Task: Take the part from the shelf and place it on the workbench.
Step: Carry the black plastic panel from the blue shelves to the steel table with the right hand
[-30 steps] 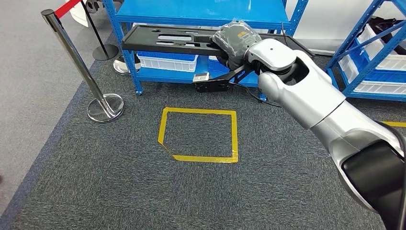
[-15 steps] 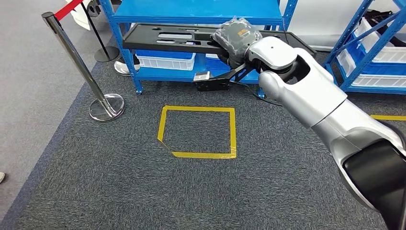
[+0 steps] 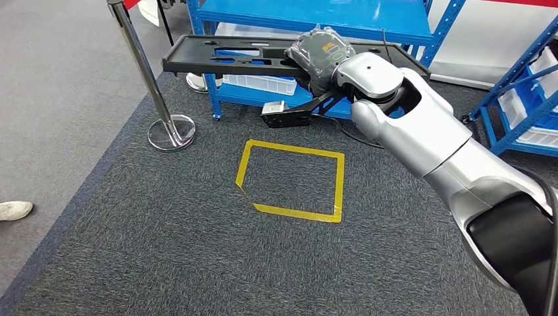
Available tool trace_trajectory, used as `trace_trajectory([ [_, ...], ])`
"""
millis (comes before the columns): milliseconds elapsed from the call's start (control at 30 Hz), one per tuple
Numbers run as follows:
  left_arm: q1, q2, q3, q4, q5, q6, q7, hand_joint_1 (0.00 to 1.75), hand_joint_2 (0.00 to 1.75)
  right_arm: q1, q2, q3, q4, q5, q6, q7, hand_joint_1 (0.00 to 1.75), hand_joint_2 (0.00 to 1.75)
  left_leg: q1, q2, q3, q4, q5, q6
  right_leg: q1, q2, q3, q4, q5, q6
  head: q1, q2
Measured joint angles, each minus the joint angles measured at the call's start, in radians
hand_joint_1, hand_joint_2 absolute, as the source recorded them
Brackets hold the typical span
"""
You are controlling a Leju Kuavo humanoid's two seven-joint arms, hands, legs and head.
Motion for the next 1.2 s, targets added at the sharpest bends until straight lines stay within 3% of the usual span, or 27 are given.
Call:
trace_trajectory([
  [67,0.000,-0.001,0.000,0.000,0.000,0.000,0.002,0.00,1.75,-0.004,0.000,0.000,0.001,0.001,0.000,0.000,1.75,1.75,-0.001,-0.019,-0.004,0.007,-0.001,-0.005,-0.002,0.030,0.059,-0.130,0.065,-0.007,0.000,0.000],
  [100,0.000,-0.002,0.000,0.000,0.000,0.000,0.002,0.00,1.75,-0.006,0.000,0.000,0.001,0.002,0.000,0.000,1.75,1.75,0.000,-0.028,-0.009,0.010,-0.001,-0.010,-0.002,0.045,0.079,-0.176,0.079,-0.010,-0.001,0.000],
  [167,0.000,-0.003,0.000,0.000,0.000,0.000,0.003,0.00,1.75,-0.009,0.000,0.000,0.001,0.003,0.000,0.000,1.75,1.75,0.004,-0.044,-0.020,0.012,0.005,-0.025,0.002,0.052,0.089,-0.205,0.078,-0.013,-0.002,0.000],
  [233,0.000,-0.003,0.000,0.000,0.001,0.000,0.003,0.00,1.75,-0.009,0.004,0.000,0.002,0.004,0.001,0.000,1.75,1.75,0.008,-0.053,-0.027,0.010,0.010,-0.038,0.001,0.032,0.091,-0.216,0.083,-0.021,-0.001,0.000],
  [300,0.001,-0.003,0.000,0.000,0.001,0.000,0.004,0.00,1.75,-0.012,0.008,0.001,0.002,0.007,0.001,0.000,1.75,1.75,0.005,-0.020,-0.049,0.053,-0.019,-0.046,-0.005,0.009,0.096,-0.230,0.091,-0.032,-0.004,0.000],
  [367,0.000,-0.003,0.000,0.000,0.003,0.000,0.005,0.00,1.75,-0.013,0.008,0.001,0.004,0.010,0.001,0.000,1.75,1.75,0.007,0.025,-0.105,0.173,-0.082,-0.052,-0.004,-0.011,0.095,-0.233,0.094,-0.038,-0.007,0.000],
  [433,0.000,-0.003,0.000,0.000,0.004,0.000,0.005,0.00,1.75,-0.012,0.009,0.003,0.007,0.011,0.001,0.000,1.75,1.75,0.009,0.035,-0.152,0.279,-0.119,-0.057,-0.002,-0.031,0.092,-0.231,0.094,-0.038,-0.007,0.000],
  [467,0.000,-0.003,0.000,0.000,0.005,0.000,0.005,0.00,1.75,-0.011,0.009,0.005,0.008,0.012,0.001,0.000,1.75,1.75,0.010,0.036,-0.151,0.283,-0.112,-0.058,-0.001,-0.041,0.091,-0.230,0.093,-0.038,-0.007,0.000],
  [533,0.001,-0.002,0.000,0.000,0.005,0.000,0.005,0.00,1.75,-0.011,0.010,0.008,0.008,0.012,0.001,-0.001,1.75,1.75,0.008,0.053,-0.087,0.172,-0.053,-0.055,0.000,-0.061,0.091,-0.227,0.092,-0.035,-0.008,0.000],
  [600,-0.001,-0.001,0.000,0.000,0.005,0.000,0.005,0.00,1.75,-0.013,0.010,0.008,0.009,0.012,0.001,-0.001,1.75,1.75,-0.001,0.089,-0.017,0.044,-0.015,-0.044,0.005,-0.079,0.090,-0.223,0.089,-0.029,-0.007,0.000],
  [667,-0.001,-0.001,0.000,0.000,0.005,0.000,0.005,0.00,1.75,-0.015,0.011,0.008,0.009,0.012,0.001,-0.001,1.75,1.75,-0.009,0.098,-0.002,0.007,-0.012,-0.032,0.011,-0.095,0.089,-0.222,0.088,-0.021,-0.006,0.000],
  [733,0.000,-0.001,0.000,0.000,0.005,0.001,0.005,0.00,1.75,-0.015,0.013,0.008,0.009,0.012,0.001,-0.003,1.75,1.75,-0.007,0.076,-0.006,0.002,-0.004,-0.020,0.010,-0.104,0.090,-0.221,0.086,-0.011,-0.006,0.000],
  [800,0.001,-0.001,0.000,0.000,0.005,0.001,0.006,0.00,1.75,-0.015,0.012,0.008,0.010,0.012,0.001,-0.003,1.75,1.75,-0.003,0.059,-0.006,-0.006,0.005,-0.007,0.005,-0.067,0.075,-0.182,0.054,-0.001,-0.006,0.000],
  [867,0.000,-0.001,0.000,-0.001,0.005,0.002,0.008,0.00,1.75,-0.012,0.010,0.008,0.013,0.011,0.002,-0.004,1.75,1.75,-0.002,0.042,-0.008,-0.009,0.011,0.001,0.001,-0.018,0.024,-0.068,-0.011,0.004,-0.006,0.000],
  [900,-0.001,-0.001,0.000,-0.001,0.005,0.002,0.009,0.00,1.75,-0.008,0.009,0.009,0.015,0.011,0.002,-0.005,1.75,1.75,-0.002,0.031,-0.010,-0.008,0.012,0.003,0.001,-0.009,-0.007,-0.002,-0.039,0.005,-0.006,0.000],
  [933,-0.001,-0.001,0.000,-0.001,0.005,0.002,0.010,0.00,1.75,-0.002,0.009,0.010,0.016,0.011,0.002,-0.004,1.75,1.75,-0.003,0.018,-0.012,-0.006,0.012,0.004,0.000,-0.005,-0.028,0.045,-0.051,0.006,-0.006,0.000],
  [967,-0.001,0.000,0.000,-0.001,0.005,0.003,0.011,0.00,1.75,0.005,0.009,0.012,0.016,0.010,0.003,-0.003,1.75,1.75,-0.003,0.006,-0.013,-0.004,0.013,0.004,0.000,-0.004,-0.033,0.057,-0.044,0.005,-0.006,0.000],
  [1000,-0.001,0.000,0.000,-0.001,0.005,0.004,0.012,0.00,1.75,0.011,0.009,0.014,0.016,0.010,0.003,-0.001,1.75,1.75,-0.003,-0.007,-0.013,-0.002,0.012,0.004,-0.001,-0.002,-0.021,0.031,-0.019,0.003,-0.005,0.000],
  [1033,0.000,0.000,0.000,-0.001,0.006,0.004,0.012,0.00,1.75,0.015,0.009,0.015,0.015,0.011,0.004,0.002,1.75,1.75,-0.004,-0.020,-0.013,0.001,0.012,0.003,-0.001,0.005,0.008,-0.029,0.018,0.000,-0.005,0.000],
  [1100,0.001,-0.001,0.000,0.000,0.006,0.005,0.013,0.00,1.75,0.019,0.009,0.015,0.010,0.011,0.006,0.010,1.75,1.75,-0.004,-0.042,-0.018,0.007,0.012,-0.002,-0.002,0.038,0.067,-0.155,0.069,-0.010,-0.006,0.000],
  [1167,0.003,-0.001,0.001,0.000,0.006,0.005,0.014,0.00,1.75,0.022,0.011,0.015,0.001,0.010,0.009,0.016,1.75,1.75,-0.001,-0.061,-0.027,0.009,0.015,-0.014,0.001,0.055,0.090,-0.207,0.078,-0.015,-0.006,0.000],
  [1200,0.004,-0.001,0.001,0.000,0.007,0.006,0.014,0.00,1.75,0.025,0.014,0.015,-0.004,0.010,0.011,0.018,1.75,1.75,0.001,-0.070,-0.031,0.008,0.018,-0.021,0.003,0.048,0.090,-0.213,0.079,-0.016,-0.006,0.000],
])
